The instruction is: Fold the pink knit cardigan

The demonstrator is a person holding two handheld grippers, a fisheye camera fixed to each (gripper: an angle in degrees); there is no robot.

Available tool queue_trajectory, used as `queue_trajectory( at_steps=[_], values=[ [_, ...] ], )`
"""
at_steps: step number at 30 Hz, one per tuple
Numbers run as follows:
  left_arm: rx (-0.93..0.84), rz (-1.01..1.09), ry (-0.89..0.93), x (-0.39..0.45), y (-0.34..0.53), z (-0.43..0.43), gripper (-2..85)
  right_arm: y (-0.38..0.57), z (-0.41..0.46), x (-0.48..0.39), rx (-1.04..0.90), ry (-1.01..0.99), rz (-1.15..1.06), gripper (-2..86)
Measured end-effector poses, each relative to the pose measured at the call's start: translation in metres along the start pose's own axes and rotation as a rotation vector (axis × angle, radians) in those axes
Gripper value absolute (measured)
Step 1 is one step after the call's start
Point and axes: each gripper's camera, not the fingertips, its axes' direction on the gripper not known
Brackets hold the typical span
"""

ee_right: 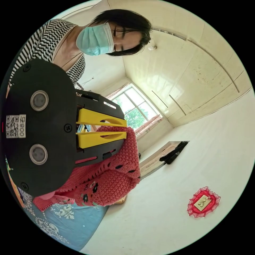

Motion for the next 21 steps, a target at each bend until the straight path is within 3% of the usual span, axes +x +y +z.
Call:
queue_trajectory(
  at_steps=[8, 12, 18, 21],
  values=[
    [0.068, 0.077, -0.075, -0.052, 0.01, -0.033, 3.1, -0.041, 0.06, 0.025, 0.086, 0.016, -0.133, 2.3],
    [0.067, -0.009, -0.158, -0.13, 0.025, -0.047, 3.1, -0.09, 0.174, 0.086, -0.074, 0.09, -0.128, 2.8],
    [0.056, -0.432, -0.291, -0.364, 0.112, -0.067, 3.5, -0.117, 0.412, 0.251, -0.511, 0.28, 0.012, 5.6],
    [-0.041, -0.742, -0.274, -0.489, 0.213, -0.06, 3.9, -0.08, 0.47, 0.35, -0.578, 0.376, 0.163, 4.9]
  ],
)
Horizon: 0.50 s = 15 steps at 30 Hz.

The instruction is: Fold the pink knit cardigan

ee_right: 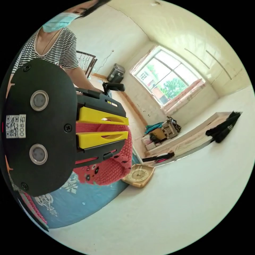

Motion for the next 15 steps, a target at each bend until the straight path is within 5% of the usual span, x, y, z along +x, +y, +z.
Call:
queue_trajectory(
  at_steps=[8, 15],
  values=[
    [-0.538, -0.372, 0.117, -0.207, 0.133, 0.167, 5.6, 0.15, 0.146, 0.223, -0.122, 0.001, 0.606, 3.8],
    [-0.652, -0.306, 0.212, -0.227, 0.112, 0.287, 9.6, 0.259, 0.236, 0.292, -0.382, 0.208, 0.854, 5.8]
  ],
)
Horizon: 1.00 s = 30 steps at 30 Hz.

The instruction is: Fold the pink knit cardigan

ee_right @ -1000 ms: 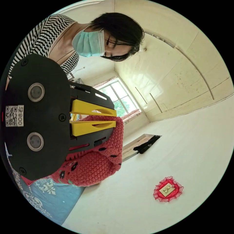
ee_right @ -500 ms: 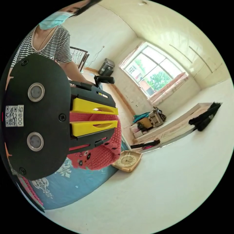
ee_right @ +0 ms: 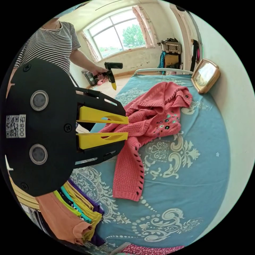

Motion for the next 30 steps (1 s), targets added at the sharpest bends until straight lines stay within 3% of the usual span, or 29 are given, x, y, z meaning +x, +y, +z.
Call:
queue_trajectory(
  at_steps=[6, 11, 18, 21, 25, 28, 30],
  values=[
    [0.042, -0.062, -0.049, -0.026, -0.099, 0.043, 12.0, -0.039, 0.061, 0.016, -0.01, -0.007, 0.008, 6.2],
    [0.127, -0.179, -0.027, -0.07, -0.142, 0.071, 6.0, -0.075, 0.088, 0.017, 0.023, 0.106, -0.067, 6.5],
    [0.195, -0.066, -0.079, -0.08, -0.114, 0.035, 3.1, -0.106, 0.126, 0.026, -0.011, 0.199, -0.136, 7.4],
    [0.263, -0.158, -0.285, -0.107, -0.083, -0.023, 2.8, -0.111, 0.135, 0.031, -0.008, 0.208, -0.159, 7.5],
    [0.415, -0.436, -0.557, -0.152, -0.04, -0.097, 3.0, -0.117, 0.146, 0.036, 0.003, 0.203, -0.191, 7.5],
    [0.526, -0.436, -0.465, -0.157, -0.035, -0.097, 3.6, -0.123, 0.15, 0.037, 0.045, 0.156, -0.196, 8.1],
    [0.502, -0.361, -0.435, -0.149, -0.052, -0.074, 4.3, -0.13, 0.152, 0.038, 0.07, 0.114, -0.199, 8.3]
  ],
)
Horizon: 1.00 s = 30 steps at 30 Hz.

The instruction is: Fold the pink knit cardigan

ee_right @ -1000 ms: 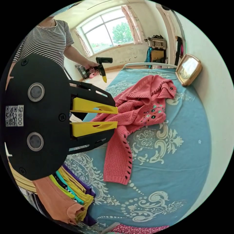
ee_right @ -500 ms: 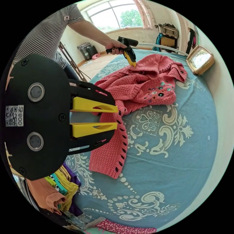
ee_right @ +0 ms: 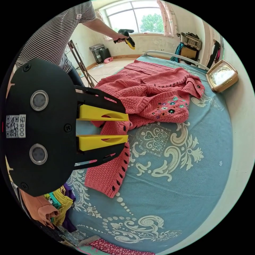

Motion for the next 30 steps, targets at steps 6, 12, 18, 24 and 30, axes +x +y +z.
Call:
queue_trajectory(
  at_steps=[6, 12, 18, 24, 30],
  values=[
    [-0.234, 0.348, 0.234, 0.126, -0.005, 0.115, 7.2, -0.032, 0.011, 0.007, 0.07, -0.075, 0.006, 8.7],
    [-0.388, 0.447, 0.301, 0.218, 0.002, 0.213, 9.5, -0.048, 0.036, 0.023, 0.062, -0.084, 0.019, 9.0],
    [-0.183, 0.606, 0.213, 0.272, 0.003, 0.197, 9.3, -0.051, 0.043, 0.051, 0.164, -0.166, 0.077, 9.3],
    [-0.138, 0.713, 0.137, 0.341, -0.027, 0.215, 10.1, -0.058, 0.079, 0.062, 0.11, -0.15, 0.104, 8.8],
    [-0.122, 0.796, -0.084, 0.408, -0.037, 0.251, 8.3, -0.038, 0.085, 0.08, 0.163, -0.187, 0.135, 6.0]
  ],
)
